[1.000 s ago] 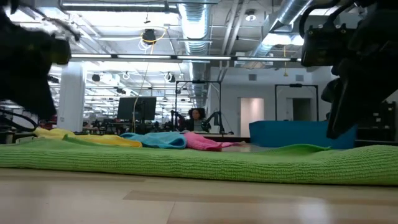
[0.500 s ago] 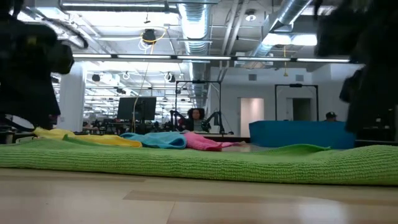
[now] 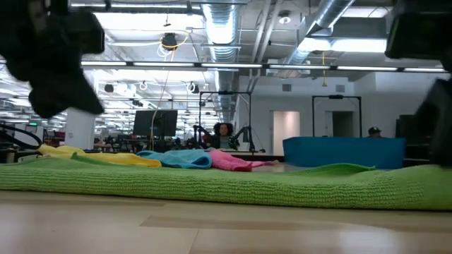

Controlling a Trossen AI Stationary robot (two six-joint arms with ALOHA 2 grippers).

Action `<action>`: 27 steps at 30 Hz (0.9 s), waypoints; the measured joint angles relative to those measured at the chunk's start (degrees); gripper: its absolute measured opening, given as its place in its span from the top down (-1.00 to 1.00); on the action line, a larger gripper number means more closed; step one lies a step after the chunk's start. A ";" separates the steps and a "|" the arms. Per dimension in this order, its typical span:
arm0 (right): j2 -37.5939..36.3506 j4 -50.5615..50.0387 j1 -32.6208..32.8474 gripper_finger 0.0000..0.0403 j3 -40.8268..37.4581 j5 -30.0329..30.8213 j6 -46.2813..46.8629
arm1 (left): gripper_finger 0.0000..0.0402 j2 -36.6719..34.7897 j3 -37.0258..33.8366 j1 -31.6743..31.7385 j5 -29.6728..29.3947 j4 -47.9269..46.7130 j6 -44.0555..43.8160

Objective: Fold microfiber towels
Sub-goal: Fold the green microfiber towel

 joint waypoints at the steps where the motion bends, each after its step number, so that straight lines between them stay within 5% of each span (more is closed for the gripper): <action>1: 1.09 -0.31 0.20 0.70 0.38 -0.64 0.20 | 0.95 1.57 -0.01 -0.05 0.94 0.13 -0.02; 13: 1.82 -5.42 0.12 0.84 1.33 -2.13 6.91 | 0.99 14.18 0.24 -0.97 7.20 1.85 -4.51; 20: -6.70 -10.23 -0.75 0.90 1.39 -1.49 5.20 | 0.97 13.45 0.07 -0.58 6.30 2.45 -5.51; 27: -8.69 -21.39 -2.75 0.88 8.24 -8.25 -5.84 | 0.97 4.58 -0.12 1.74 6.07 4.73 -3.15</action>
